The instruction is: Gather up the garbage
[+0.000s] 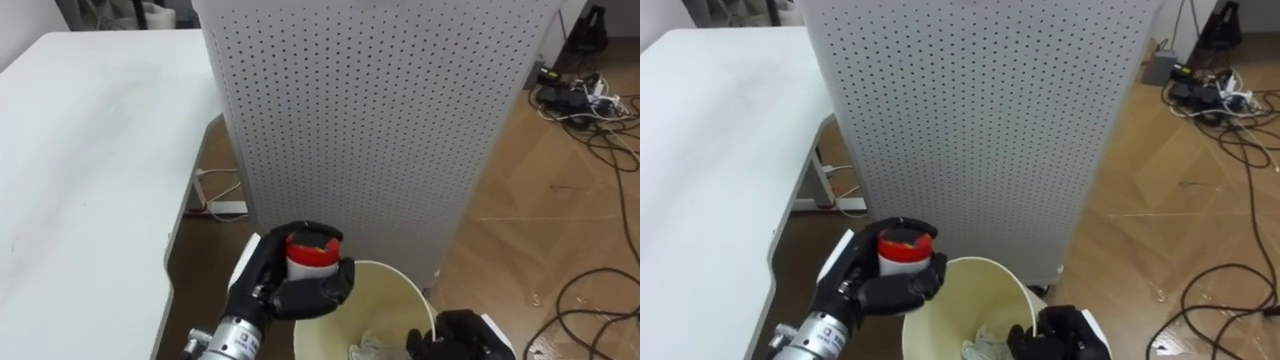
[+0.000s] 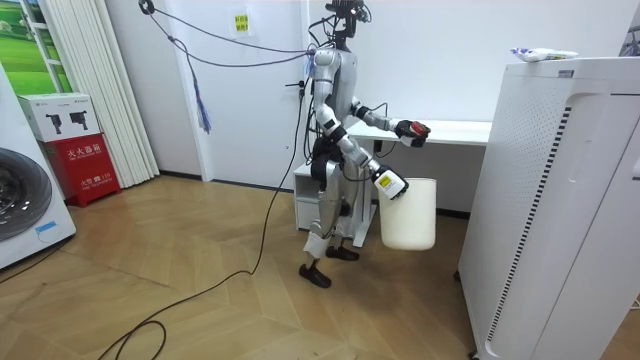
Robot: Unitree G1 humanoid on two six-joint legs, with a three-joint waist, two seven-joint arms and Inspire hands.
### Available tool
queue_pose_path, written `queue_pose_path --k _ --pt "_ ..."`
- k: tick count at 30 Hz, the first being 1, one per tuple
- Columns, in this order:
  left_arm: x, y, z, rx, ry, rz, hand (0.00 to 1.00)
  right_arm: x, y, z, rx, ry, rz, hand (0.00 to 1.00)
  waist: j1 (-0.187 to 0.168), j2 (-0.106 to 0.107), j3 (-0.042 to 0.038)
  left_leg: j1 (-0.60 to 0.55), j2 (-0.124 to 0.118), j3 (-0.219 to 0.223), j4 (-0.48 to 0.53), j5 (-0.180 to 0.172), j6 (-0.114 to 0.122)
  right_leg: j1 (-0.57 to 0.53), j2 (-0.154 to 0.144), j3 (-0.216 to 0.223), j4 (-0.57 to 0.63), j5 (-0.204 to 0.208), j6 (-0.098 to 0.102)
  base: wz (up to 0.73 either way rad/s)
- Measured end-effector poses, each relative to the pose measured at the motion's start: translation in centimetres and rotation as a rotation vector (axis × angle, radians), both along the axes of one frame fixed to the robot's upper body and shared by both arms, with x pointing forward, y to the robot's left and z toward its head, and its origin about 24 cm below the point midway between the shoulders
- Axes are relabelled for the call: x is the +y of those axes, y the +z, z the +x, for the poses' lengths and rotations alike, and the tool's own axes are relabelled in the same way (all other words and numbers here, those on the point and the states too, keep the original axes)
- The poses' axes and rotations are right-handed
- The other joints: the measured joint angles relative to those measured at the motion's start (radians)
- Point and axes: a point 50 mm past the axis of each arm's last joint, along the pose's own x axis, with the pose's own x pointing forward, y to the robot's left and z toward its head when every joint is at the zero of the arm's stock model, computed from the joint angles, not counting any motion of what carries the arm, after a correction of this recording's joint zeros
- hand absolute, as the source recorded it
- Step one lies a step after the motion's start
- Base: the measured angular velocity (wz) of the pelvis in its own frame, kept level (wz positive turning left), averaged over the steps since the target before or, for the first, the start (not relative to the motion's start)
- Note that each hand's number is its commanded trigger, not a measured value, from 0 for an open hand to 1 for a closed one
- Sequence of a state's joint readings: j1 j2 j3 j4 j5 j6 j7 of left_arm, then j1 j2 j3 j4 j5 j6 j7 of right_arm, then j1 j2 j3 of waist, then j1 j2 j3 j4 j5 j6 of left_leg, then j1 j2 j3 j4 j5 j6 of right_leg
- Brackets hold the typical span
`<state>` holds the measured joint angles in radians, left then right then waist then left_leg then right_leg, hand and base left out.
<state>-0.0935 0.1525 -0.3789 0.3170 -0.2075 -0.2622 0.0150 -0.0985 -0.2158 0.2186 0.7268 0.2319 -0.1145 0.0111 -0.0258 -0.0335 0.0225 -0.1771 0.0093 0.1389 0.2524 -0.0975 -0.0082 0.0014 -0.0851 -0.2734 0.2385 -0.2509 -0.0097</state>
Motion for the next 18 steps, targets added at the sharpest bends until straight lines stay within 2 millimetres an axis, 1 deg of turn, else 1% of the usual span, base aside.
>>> queue_pose_path --k 1,2,5,8,14,18 --pt "-0.1 -0.2 -0.1 0.007 -0.013 0.003 0.10 0.0 0.0 0.0 0.000 0.003 0.002 1.00 -0.005 0.002 0.0011 0.000 0.000 0.000 -0.001 0.000 0.000 0.000 0.000 -0.002 0.000 0.000 0.000 0.00" --pt "-0.2 -0.3 -0.1 0.012 -0.018 0.005 0.01 0.0 0.0 0.1 -0.001 0.005 0.003 1.00 -0.009 0.004 0.0019 -0.002 -0.001 0.000 -0.001 0.000 0.000 0.000 0.000 -0.003 -0.001 0.000 0.000 0.05" --pt "-0.5 -0.9 -0.5 0.041 -0.052 0.019 0.00 0.2 0.2 0.3 -0.005 0.018 0.011 1.00 -0.020 0.009 0.0054 -0.008 -0.001 0.000 -0.001 0.000 0.000 -0.007 0.001 -0.004 -0.001 0.000 0.000 0.01" --pt "-0.6 -1.1 -0.6 0.056 -0.075 0.024 0.00 0.3 0.2 0.4 -0.008 0.025 0.015 1.00 -0.024 0.014 0.0051 -0.019 -0.001 0.000 -0.001 0.000 0.000 -0.018 0.001 -0.003 0.000 0.000 0.000 0.00" --pt "-0.9 -1.1 -0.6 0.059 -0.114 0.016 0.00 0.3 0.2 0.4 -0.007 0.033 0.018 1.00 -0.024 0.015 0.0043 -0.020 -0.002 -0.001 -0.006 0.000 0.000 -0.023 0.000 0.004 0.000 0.000 0.000 -0.01" --pt "-1.7 -1.0 -0.9 0.064 -0.151 -0.008 0.00 0.7 0.0 0.3 0.005 0.050 0.012 1.00 -0.028 0.017 0.0033 -0.017 -0.003 -0.003 -0.020 0.000 0.000 -0.028 0.002 0.011 -0.001 0.000 0.000 -0.01"
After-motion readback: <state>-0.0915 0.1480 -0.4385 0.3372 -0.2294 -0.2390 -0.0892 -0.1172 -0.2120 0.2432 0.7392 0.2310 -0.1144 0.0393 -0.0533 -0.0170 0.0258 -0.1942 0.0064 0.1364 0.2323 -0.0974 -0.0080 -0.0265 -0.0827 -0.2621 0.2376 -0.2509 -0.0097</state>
